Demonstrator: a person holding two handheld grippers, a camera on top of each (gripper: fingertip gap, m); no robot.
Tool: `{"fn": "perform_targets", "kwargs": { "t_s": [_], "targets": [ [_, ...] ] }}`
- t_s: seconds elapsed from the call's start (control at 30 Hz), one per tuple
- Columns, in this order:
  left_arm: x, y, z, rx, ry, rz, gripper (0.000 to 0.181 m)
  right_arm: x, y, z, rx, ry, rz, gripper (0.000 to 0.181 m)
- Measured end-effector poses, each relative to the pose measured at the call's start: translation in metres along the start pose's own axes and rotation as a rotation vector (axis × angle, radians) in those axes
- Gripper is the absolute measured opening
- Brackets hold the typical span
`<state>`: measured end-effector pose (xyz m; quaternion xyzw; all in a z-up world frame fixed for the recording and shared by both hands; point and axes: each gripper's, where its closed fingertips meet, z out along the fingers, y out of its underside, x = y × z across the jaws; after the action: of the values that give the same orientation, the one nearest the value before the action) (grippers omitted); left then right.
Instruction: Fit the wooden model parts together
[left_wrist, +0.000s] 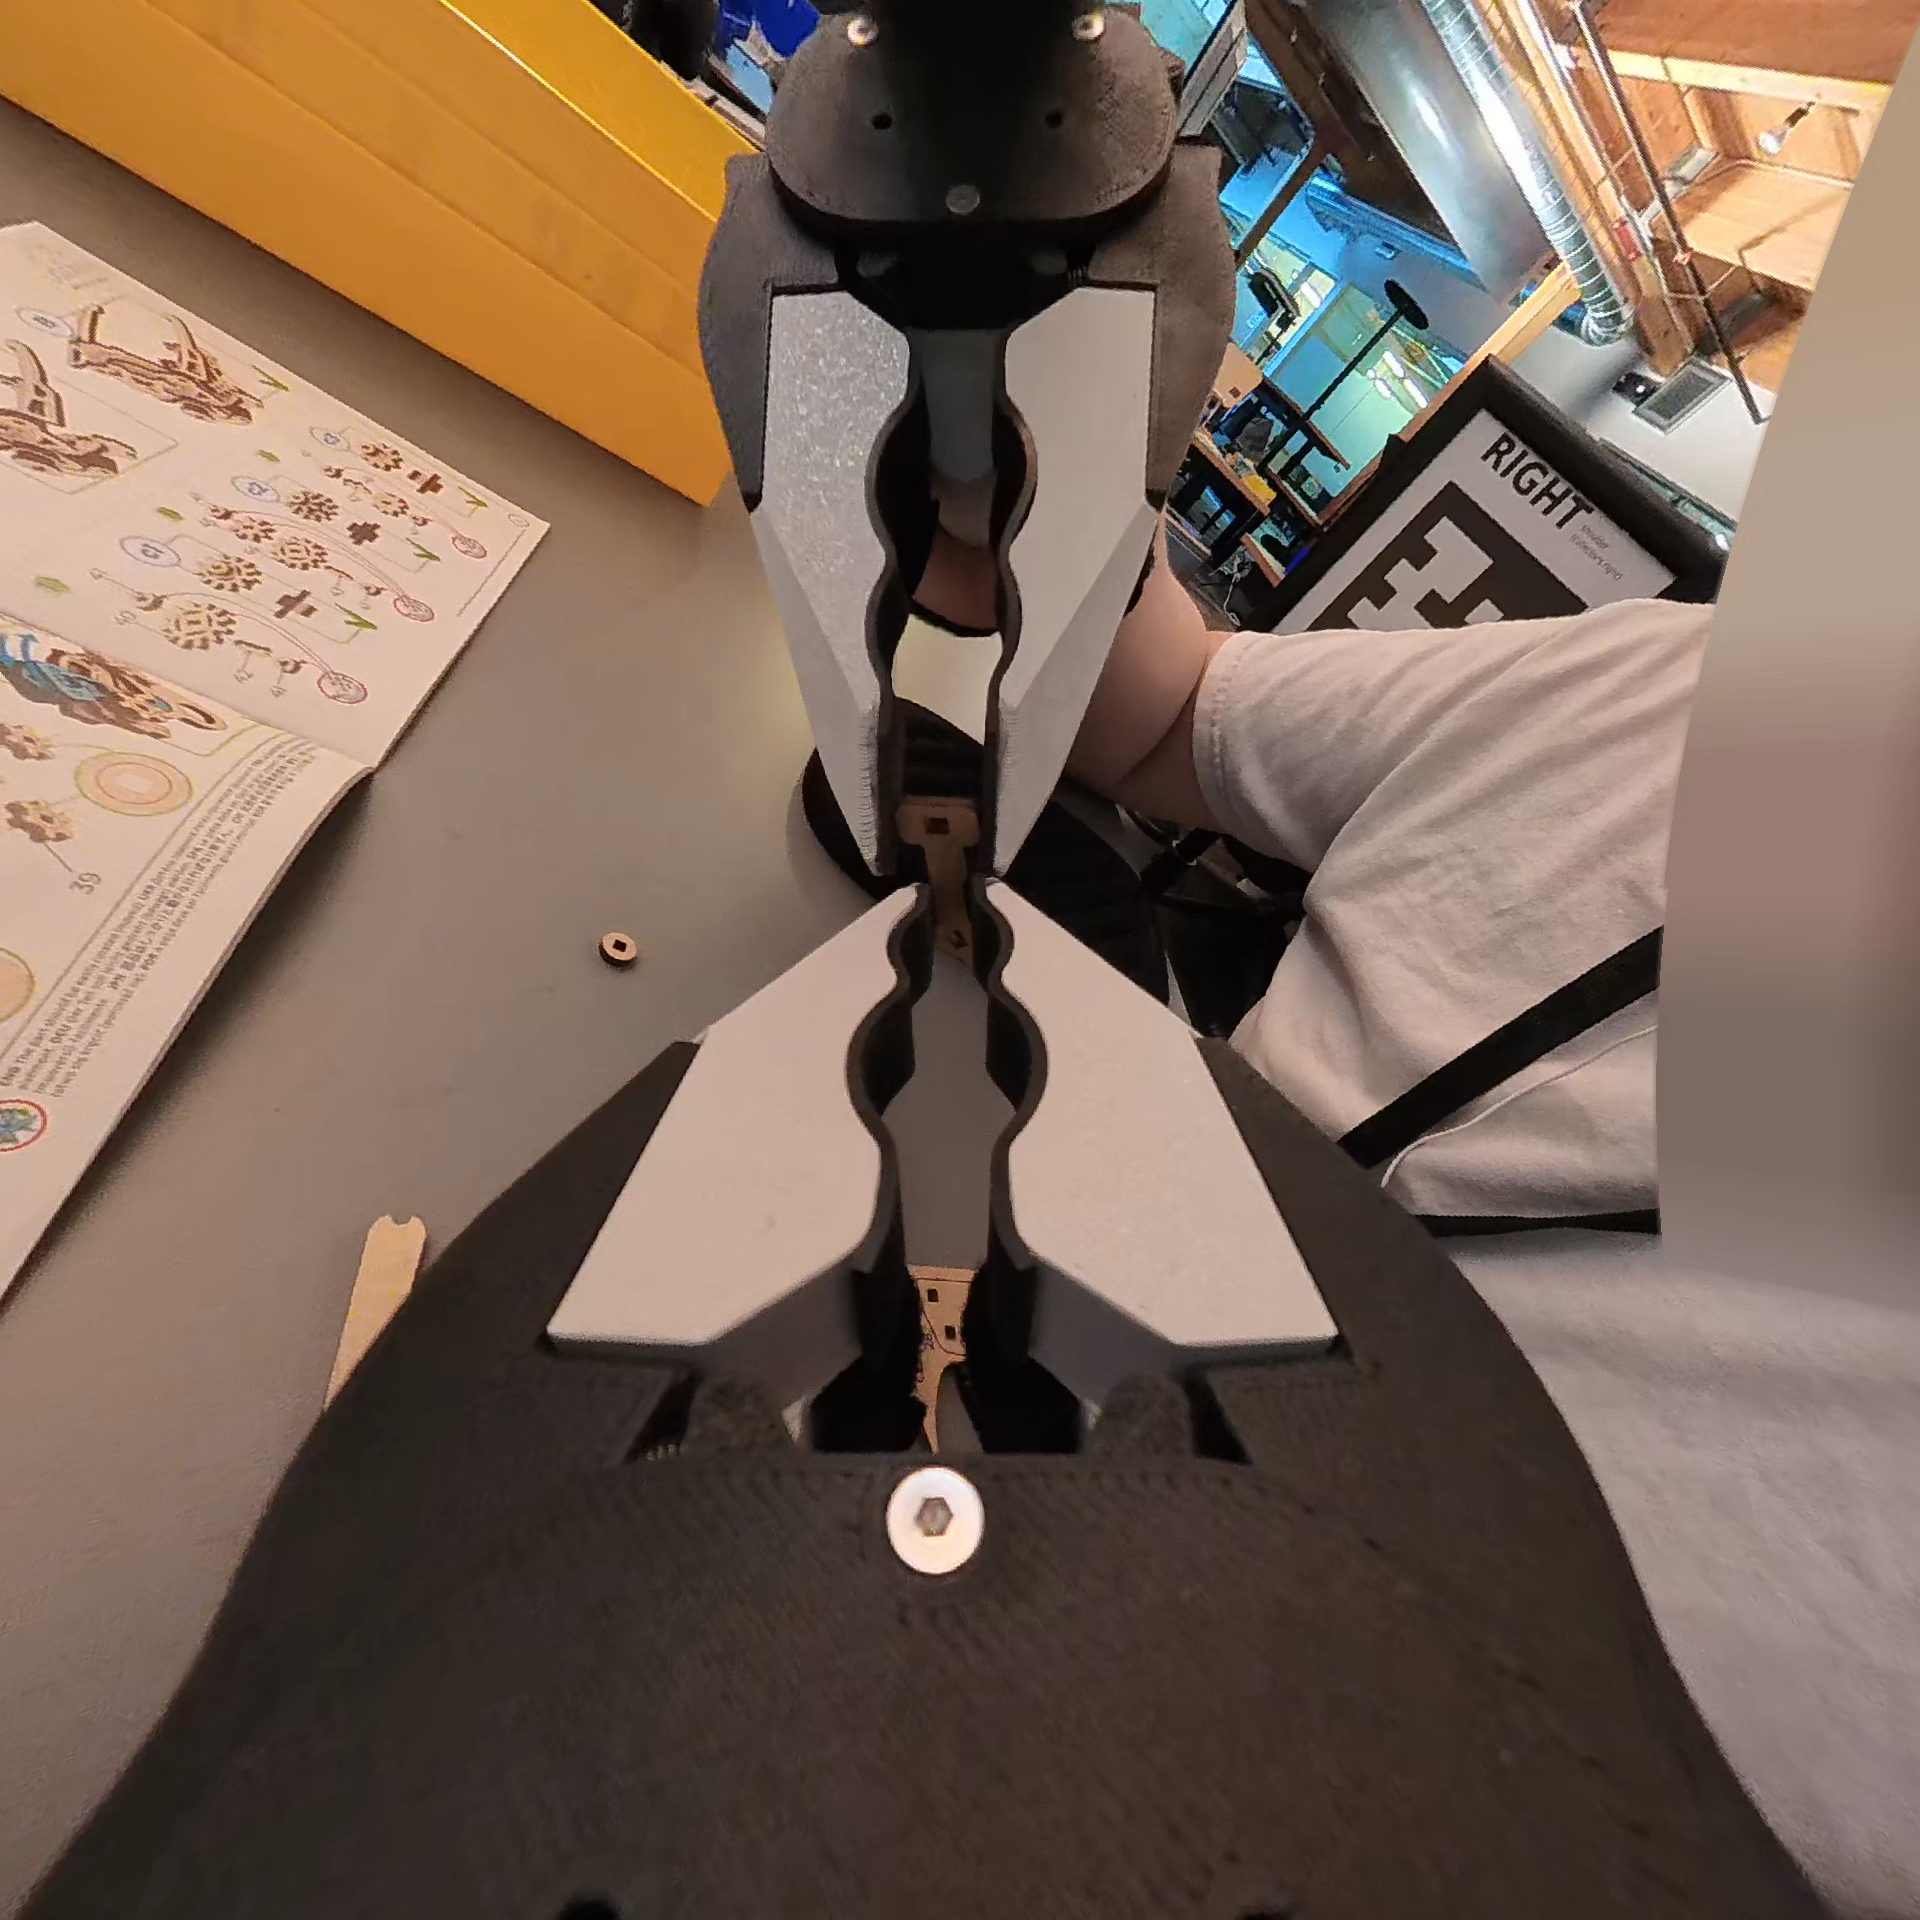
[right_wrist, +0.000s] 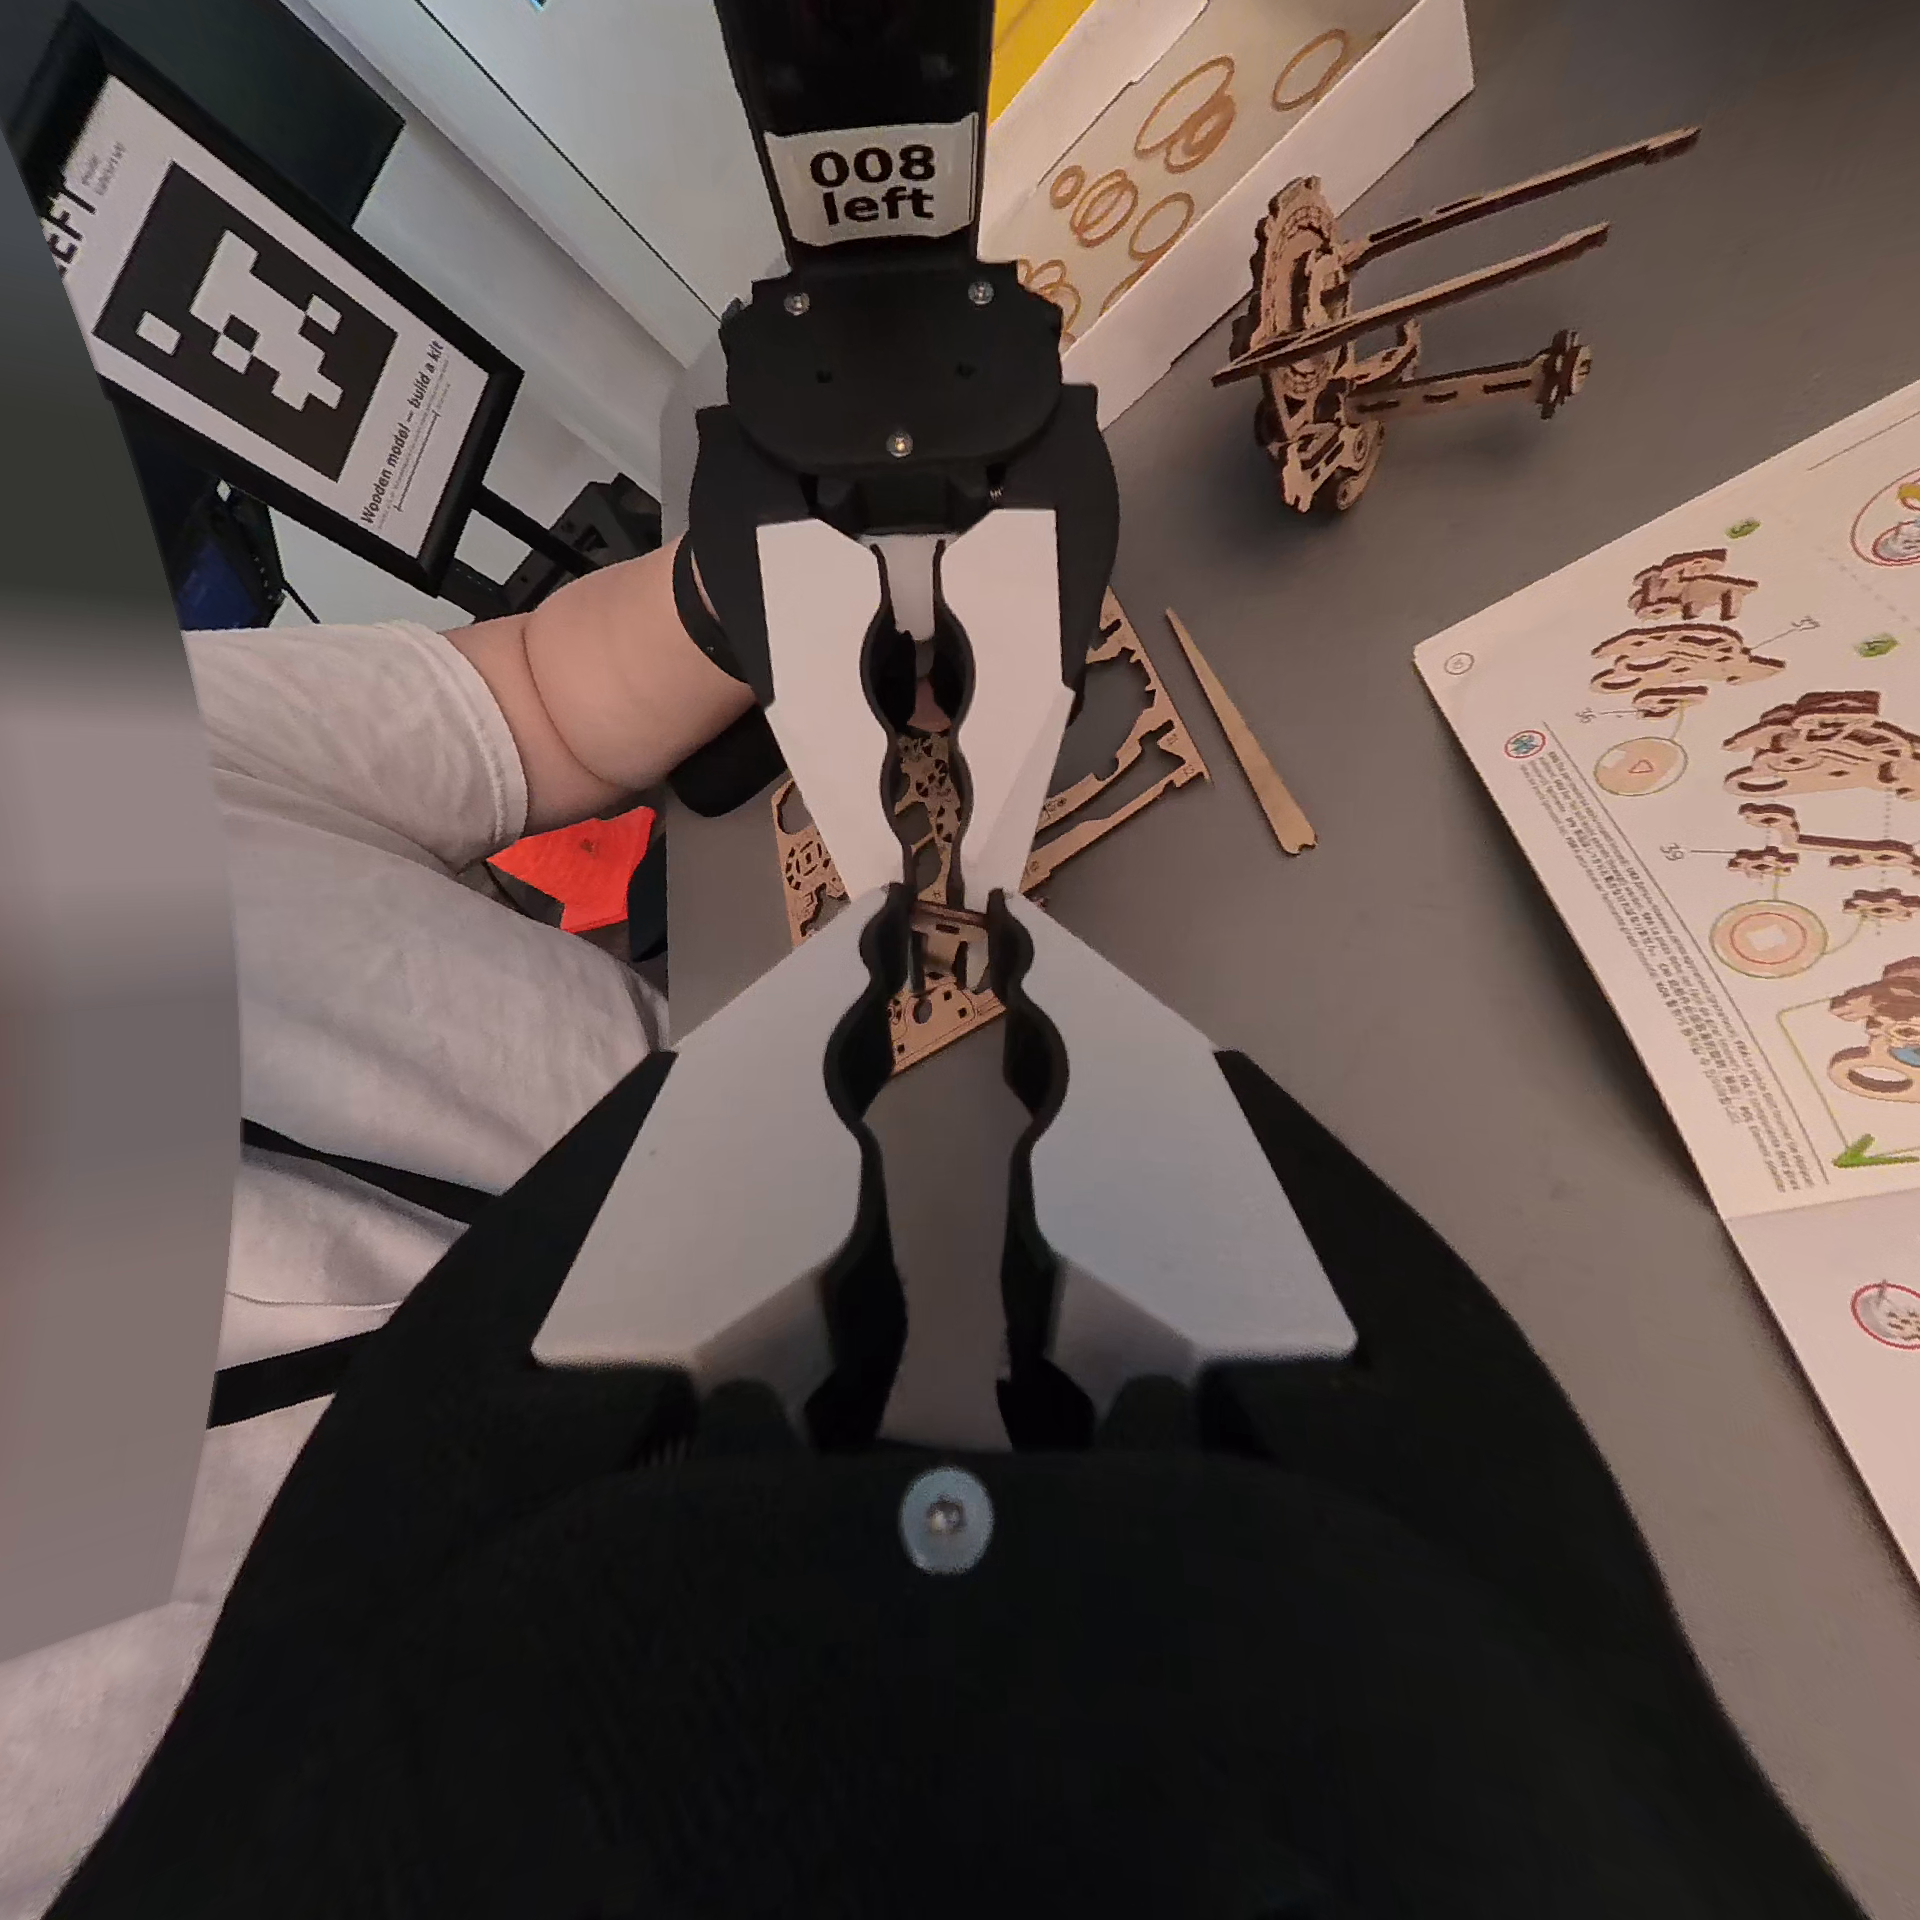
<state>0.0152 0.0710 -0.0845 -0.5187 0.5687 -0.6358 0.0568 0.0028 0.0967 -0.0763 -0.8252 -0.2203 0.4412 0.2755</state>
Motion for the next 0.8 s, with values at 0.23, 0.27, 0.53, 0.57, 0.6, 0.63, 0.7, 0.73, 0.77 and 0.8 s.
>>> {"fn": "perform_targets", "kwargs": {
  "t_s": [0.23,0.27,0.53,0.57,0.6,0.63,0.7,0.73,0.77,0.8],
  "targets": [
    [0.000,0.002,0.002,-0.006,0.009,-0.014,0.004,0.001,0.002,0.000,-0.001,-0.006,0.011,0.012],
    [-0.001,0.001,0.002,-0.003,0.000,-0.008,0.004,0.001,0.001,0.000,0.011,-0.011,0.011,0.013],
    [0.002,-0.015,-0.010,0.089,0.023,-0.025,0.004,0.009,-0.008,-0.013,0.117,0.034,-0.149,0.033],
    [0.001,-0.016,-0.012,0.097,0.020,-0.028,0.004,0.011,-0.004,-0.015,0.120,0.052,-0.195,0.032],
    [0.000,-0.016,-0.014,0.103,0.020,-0.036,0.004,0.011,0.002,-0.015,0.112,0.062,-0.245,0.032],
    [-0.001,-0.017,-0.015,0.110,0.025,-0.045,0.004,0.014,0.008,-0.013,0.095,0.084,-0.308,0.032],
    [-0.003,-0.019,-0.018,0.127,0.032,-0.067,0.004,0.015,0.027,0.000,0.044,0.121,-0.456,0.027],
    [-0.004,-0.019,-0.019,0.128,0.035,-0.074,0.003,0.020,0.037,0.008,0.021,0.162,-0.506,0.023],
    [-0.005,-0.019,-0.020,0.127,0.034,-0.076,0.004,0.029,0.046,0.016,-0.017,0.223,-0.517,0.021],
    [-0.006,-0.019,-0.020,0.129,0.029,-0.075,0.004,0.035,0.054,0.023,-0.059,0.265,-0.512,0.020]
  ]
}}
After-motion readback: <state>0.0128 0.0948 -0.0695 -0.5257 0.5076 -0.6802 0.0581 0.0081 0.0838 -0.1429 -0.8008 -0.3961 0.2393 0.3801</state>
